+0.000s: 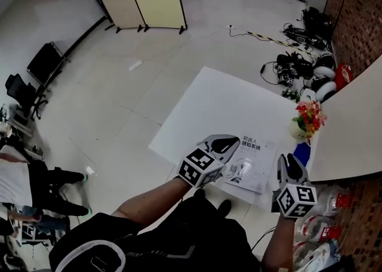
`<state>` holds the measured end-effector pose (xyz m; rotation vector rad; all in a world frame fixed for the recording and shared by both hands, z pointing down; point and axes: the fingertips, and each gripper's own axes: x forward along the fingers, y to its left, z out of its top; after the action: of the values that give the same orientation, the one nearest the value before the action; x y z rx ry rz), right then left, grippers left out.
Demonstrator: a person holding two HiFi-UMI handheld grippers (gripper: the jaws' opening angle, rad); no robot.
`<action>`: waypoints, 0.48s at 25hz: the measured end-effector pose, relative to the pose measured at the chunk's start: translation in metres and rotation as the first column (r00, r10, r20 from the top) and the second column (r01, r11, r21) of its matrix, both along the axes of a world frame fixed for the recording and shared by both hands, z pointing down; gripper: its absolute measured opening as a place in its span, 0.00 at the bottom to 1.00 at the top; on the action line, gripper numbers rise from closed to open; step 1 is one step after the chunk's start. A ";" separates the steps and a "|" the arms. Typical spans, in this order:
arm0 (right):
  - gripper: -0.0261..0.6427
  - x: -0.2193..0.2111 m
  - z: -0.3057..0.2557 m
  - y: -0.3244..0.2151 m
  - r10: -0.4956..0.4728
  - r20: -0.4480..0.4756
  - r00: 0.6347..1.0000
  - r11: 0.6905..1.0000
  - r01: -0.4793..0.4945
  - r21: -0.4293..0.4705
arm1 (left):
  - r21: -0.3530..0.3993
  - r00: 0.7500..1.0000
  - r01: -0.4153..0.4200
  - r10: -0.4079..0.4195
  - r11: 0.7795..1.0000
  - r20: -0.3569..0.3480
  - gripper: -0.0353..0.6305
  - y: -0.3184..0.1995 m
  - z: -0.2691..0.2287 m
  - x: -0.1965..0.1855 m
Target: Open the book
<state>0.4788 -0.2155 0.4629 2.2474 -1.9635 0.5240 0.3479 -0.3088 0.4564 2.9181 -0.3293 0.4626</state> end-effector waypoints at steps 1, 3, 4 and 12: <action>0.19 0.003 0.019 -0.001 0.010 0.028 1.000 0.999 -0.009 -0.037 | -0.020 1.000 -0.003 0.004 1.000 0.025 0.05 -0.002 0.016 0.003; 0.23 0.009 0.056 -0.002 0.040 0.083 0.996 0.994 -0.032 -0.106 | -0.060 0.998 -0.003 0.007 0.998 0.064 0.05 -0.007 0.045 0.008; 0.23 0.010 0.074 -0.001 0.056 0.106 0.993 0.989 -0.041 -0.142 | -0.081 0.997 0.000 0.006 0.997 0.080 0.05 -0.009 0.058 0.009; 0.28 0.009 0.196 0.021 0.162 0.232 0.959 0.922 -0.064 -0.381 | -0.223 0.965 0.013 0.046 0.975 0.258 0.05 -0.002 0.164 0.010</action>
<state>0.4876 -0.1947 0.6585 2.1421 -1.6577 1.1525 0.3574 -0.3106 0.6208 2.6449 -0.2670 0.8340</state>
